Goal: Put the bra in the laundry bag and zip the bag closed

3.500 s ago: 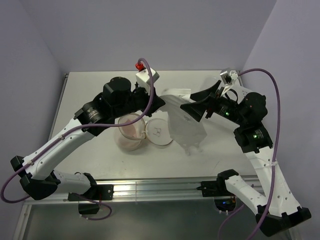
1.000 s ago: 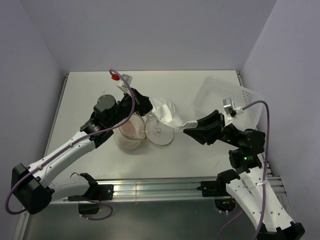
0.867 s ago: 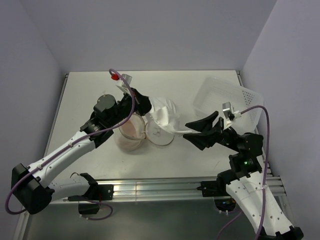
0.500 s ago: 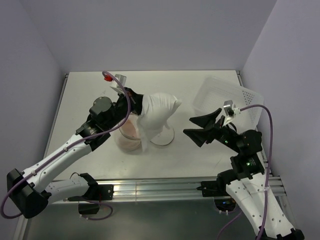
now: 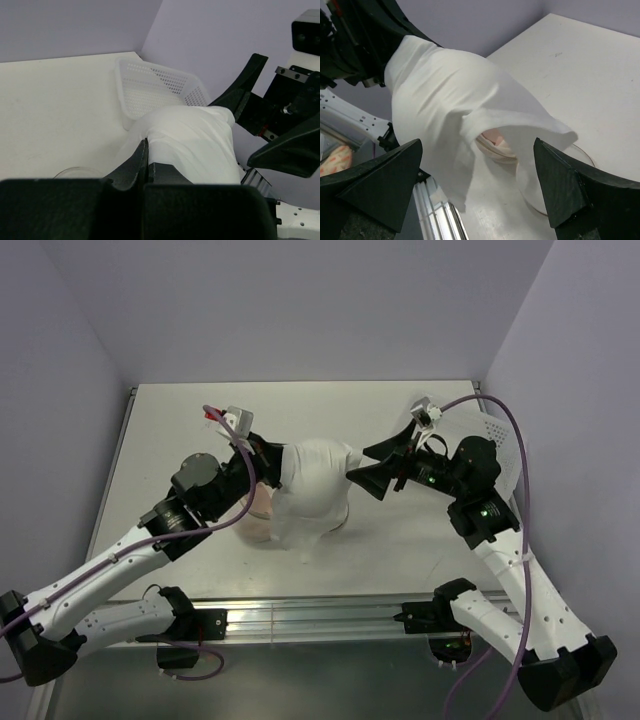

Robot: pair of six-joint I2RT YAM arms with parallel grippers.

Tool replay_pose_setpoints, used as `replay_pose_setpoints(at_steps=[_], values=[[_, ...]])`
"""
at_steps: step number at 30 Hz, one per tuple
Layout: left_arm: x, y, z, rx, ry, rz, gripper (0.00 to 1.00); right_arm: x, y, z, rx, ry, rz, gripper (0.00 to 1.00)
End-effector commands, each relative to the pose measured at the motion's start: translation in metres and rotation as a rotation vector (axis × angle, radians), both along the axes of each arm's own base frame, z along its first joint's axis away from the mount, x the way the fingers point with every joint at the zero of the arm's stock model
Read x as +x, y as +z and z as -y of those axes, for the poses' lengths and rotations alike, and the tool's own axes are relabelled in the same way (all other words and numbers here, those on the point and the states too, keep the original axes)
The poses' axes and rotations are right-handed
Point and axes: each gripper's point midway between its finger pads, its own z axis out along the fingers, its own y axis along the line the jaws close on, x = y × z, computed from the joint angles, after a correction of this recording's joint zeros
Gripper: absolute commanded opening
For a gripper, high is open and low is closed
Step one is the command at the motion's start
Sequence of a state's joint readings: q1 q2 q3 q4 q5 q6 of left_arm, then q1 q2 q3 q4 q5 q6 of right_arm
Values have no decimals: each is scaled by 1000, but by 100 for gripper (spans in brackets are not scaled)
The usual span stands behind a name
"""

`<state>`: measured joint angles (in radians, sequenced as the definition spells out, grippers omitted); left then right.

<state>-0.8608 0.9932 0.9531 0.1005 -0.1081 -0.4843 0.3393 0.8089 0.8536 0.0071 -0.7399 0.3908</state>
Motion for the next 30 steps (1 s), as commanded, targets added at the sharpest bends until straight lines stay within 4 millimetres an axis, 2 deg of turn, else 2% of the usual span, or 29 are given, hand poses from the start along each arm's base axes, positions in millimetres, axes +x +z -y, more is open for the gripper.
replay_pose_setpoints(at_steps=[1, 2, 6, 7, 11, 17, 20, 21, 23, 24, 25, 26, 28, 29, 30], values=[[-10, 20, -14, -26, 8, 75, 0, -8, 16, -8, -34, 96, 97, 100], [-11, 22, -15, -27, 7, 78, 0, -10, 20, -11, -19, 123, 127, 100], [-17, 21, -9, -36, -39, 69, 0, -1, 9, -15, -36, 116, 99, 100], [-20, 20, -7, -36, -58, 67, 0, -1, 11, -14, -40, 111, 108, 100], [-24, 23, -5, -42, -78, 69, 0, -13, 21, -21, -18, 202, 154, 100], [-29, 27, -4, -51, -103, 71, 0, -18, 19, -31, 17, 314, 177, 97], [-34, 25, -2, -53, -135, 60, 0, -21, 19, -34, 29, 362, 152, 79], [-35, 24, -2, -51, -135, 53, 0, -23, 20, -35, 36, 371, 141, 65], [-35, 24, -5, -46, -126, 52, 0, -25, 24, -34, 44, 375, 158, 46], [-35, 21, -7, -32, -118, 42, 0, -27, 24, -34, 51, 381, 151, 28], [-35, 18, -8, -28, -118, 35, 0, -28, 26, -34, 57, 385, 150, 20], [-38, 20, -11, -32, -118, 37, 1, -29, 27, -34, 65, 387, 141, 8], [-40, 14, -13, -24, -119, 28, 14, -26, 28, -34, 69, 379, 126, 0], [-42, 15, -17, -22, -117, 32, 33, -25, 28, -33, 70, 376, 123, 0], [-44, 15, -18, -18, -116, 32, 40, -25, 26, -33, 75, 376, 106, 0]])
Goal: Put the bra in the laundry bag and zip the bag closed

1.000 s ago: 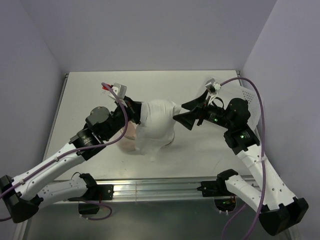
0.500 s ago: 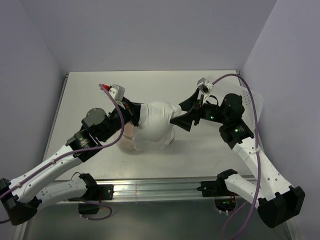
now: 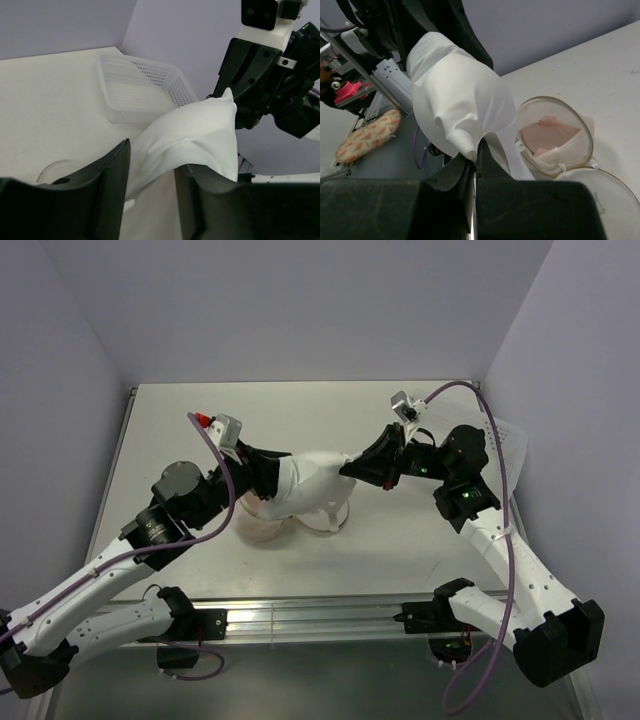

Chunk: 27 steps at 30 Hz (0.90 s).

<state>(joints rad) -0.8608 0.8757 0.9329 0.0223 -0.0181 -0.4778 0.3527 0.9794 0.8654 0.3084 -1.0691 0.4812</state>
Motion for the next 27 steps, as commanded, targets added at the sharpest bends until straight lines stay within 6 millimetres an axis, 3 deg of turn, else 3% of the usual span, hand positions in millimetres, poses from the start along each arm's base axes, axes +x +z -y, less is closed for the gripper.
replay_pose_setpoints(at_steps=[1, 3, 7, 12, 16, 25, 27], values=[[-15, 2, -9, 3, -29, -1, 48, -3, 18, 1, 46, 34, 50, 0], [-19, 2, -14, -3, -28, -6, 52, -4, 14, 0, 56, 58, 2, 0], [-28, 14, -24, -42, -29, 14, 74, -3, 9, -2, 61, 80, -32, 0], [-28, 18, -43, -53, 36, 4, 87, -1, 4, -1, 44, 64, -48, 0], [-40, 41, -60, -111, 41, 52, 97, -1, -2, 0, 33, 57, -59, 0], [-54, 45, -50, -169, -62, 89, 99, -5, -5, 2, 26, 55, -48, 0], [-61, 47, -39, -172, -129, 93, 99, -8, -5, 1, 30, 70, -49, 0]])
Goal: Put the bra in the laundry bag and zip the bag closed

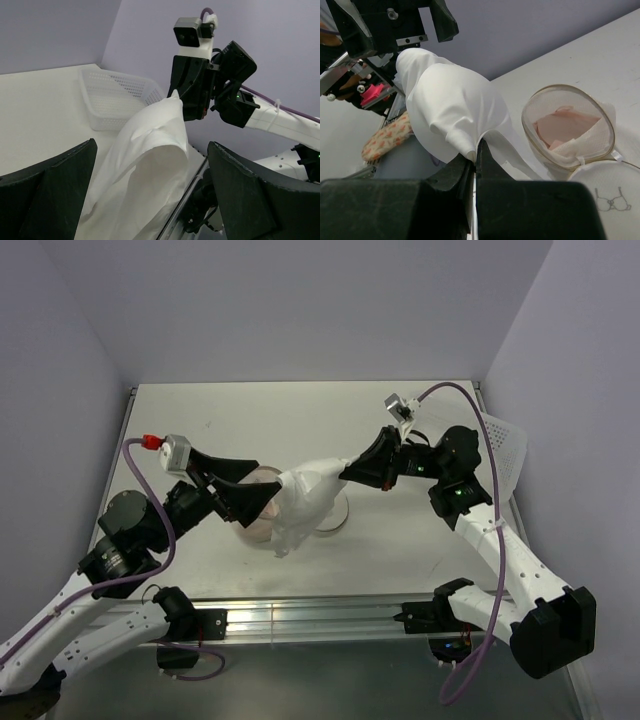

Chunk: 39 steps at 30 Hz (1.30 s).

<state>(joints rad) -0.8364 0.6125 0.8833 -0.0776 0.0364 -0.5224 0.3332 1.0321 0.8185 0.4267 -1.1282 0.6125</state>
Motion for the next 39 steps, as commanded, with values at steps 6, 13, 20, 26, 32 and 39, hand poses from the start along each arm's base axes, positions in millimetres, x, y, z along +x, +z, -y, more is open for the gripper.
replay_pose_setpoints(at_steps=[6, 13, 20, 26, 32, 39], values=[[-15, 1, 51, 11, -267, 17, 99, -11, 6, -3, 9, 33, 39, 0], [-9, -15, 64, 56, -300, -7, 58, -12, 8, -4, 18, 37, 34, 0], [-1, -12, 58, 38, -237, -2, 0, -14, 5, 1, -22, -7, 61, 68], [0, -15, 62, 36, -247, -16, 0, -20, 33, 12, -65, -70, 290, 100], [2, -23, 62, 50, -244, -30, 0, -17, 54, 7, -89, -39, 333, 100], [8, -24, 61, 61, -213, -27, 0, -18, 41, -23, -136, 66, 267, 100]])
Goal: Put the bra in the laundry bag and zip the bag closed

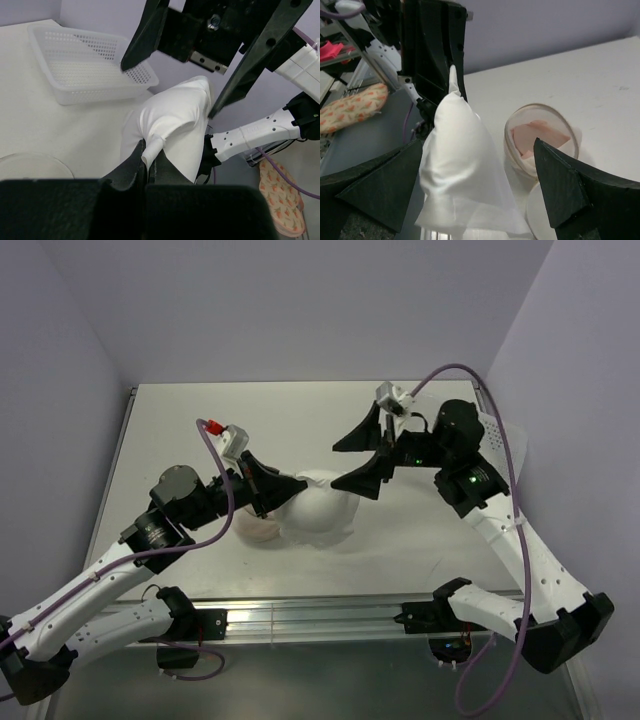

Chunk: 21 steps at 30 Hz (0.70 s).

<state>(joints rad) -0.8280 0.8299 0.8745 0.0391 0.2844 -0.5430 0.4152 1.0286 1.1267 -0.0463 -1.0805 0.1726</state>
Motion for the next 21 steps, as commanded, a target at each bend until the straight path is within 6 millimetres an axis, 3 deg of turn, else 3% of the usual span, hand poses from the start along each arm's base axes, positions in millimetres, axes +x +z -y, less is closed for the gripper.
replay_pose_setpoints(at_steps=[1, 4, 11, 14, 18, 20, 21], values=[[7, 12, -2, -30, 35, 36, 0, -8, -12, -20, -68, 60, -27, 100], [17, 10, -5, -12, 86, 29, 0, -18, -26, -38, -122, 94, -44, 100], [31, 10, -16, -7, 189, 22, 0, -18, -42, -42, -142, 62, -83, 97], [30, 9, -15, -10, 184, 20, 0, -12, -49, -47, -153, 47, -112, 77], [31, 6, -17, -1, 193, 14, 1, -3, -47, -53, -135, 20, -147, 13], [39, 7, -25, 1, 261, 9, 10, 2, -40, -54, -109, -9, -146, 1], [40, 0, -30, 26, 285, -20, 28, 4, -36, -54, -91, -28, -168, 0]])
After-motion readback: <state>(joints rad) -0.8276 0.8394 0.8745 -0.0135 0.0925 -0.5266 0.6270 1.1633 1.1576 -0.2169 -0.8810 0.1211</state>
